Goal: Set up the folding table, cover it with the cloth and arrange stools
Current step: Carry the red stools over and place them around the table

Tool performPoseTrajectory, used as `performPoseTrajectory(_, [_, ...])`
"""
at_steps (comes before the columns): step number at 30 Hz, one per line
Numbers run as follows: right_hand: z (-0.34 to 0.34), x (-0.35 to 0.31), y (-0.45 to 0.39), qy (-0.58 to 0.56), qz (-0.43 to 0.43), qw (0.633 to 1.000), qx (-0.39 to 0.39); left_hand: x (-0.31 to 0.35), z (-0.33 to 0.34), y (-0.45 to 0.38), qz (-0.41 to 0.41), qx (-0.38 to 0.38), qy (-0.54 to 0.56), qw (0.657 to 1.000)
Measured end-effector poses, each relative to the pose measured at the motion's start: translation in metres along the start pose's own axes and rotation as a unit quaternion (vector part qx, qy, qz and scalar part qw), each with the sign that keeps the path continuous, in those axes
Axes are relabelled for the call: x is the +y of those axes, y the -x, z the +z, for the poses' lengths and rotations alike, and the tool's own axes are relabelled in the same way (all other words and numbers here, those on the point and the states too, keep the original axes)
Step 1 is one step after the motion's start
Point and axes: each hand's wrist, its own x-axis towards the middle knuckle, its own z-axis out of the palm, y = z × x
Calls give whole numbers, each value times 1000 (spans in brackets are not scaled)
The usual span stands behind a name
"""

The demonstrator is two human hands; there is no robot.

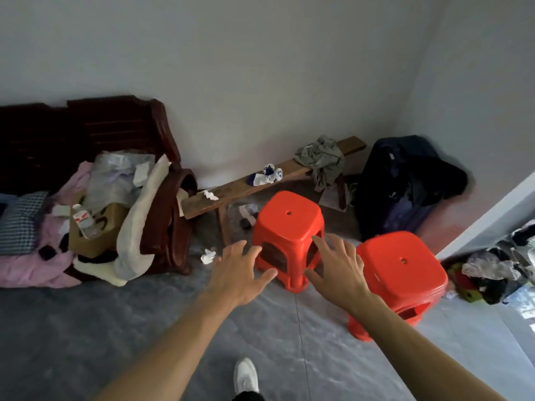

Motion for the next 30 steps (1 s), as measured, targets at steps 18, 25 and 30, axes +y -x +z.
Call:
performPoseTrajectory(18, [10, 31, -171, 51, 130, 985, 99, -12, 8, -246, 62, -4, 69, 996])
performPoseTrajectory(25, [25, 67, -257, 15, 100, 991, 83, -10, 21, -319, 55, 81, 66, 993])
performPoseTrajectory(30, [40, 97, -324, -4, 67, 997, 47, -1, 36, -366, 32, 137, 82, 987])
